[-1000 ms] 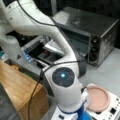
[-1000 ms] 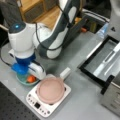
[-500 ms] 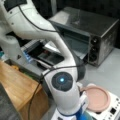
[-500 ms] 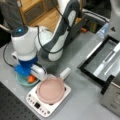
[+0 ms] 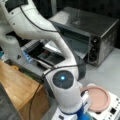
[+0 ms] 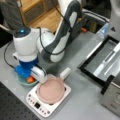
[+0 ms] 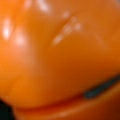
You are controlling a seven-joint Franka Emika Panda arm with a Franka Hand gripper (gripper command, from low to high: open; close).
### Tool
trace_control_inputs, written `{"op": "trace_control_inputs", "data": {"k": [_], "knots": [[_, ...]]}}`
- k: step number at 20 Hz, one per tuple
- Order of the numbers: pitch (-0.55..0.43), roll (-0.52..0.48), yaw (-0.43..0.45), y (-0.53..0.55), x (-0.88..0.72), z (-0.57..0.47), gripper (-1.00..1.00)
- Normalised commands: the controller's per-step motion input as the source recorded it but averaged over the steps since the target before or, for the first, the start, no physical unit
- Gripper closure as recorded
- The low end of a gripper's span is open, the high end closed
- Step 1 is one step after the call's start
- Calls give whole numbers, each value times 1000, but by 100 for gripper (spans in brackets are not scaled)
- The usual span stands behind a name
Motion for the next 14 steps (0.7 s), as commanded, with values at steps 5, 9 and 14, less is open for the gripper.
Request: {"op": "trace_control_inputs", "data": {"k": [5, 9, 14], "knots": [[-21, 59, -76, 73, 68, -125, 100], [60, 21, -59, 19, -10, 176, 100], [121, -25, -31, 1, -100, 435, 100]]}}
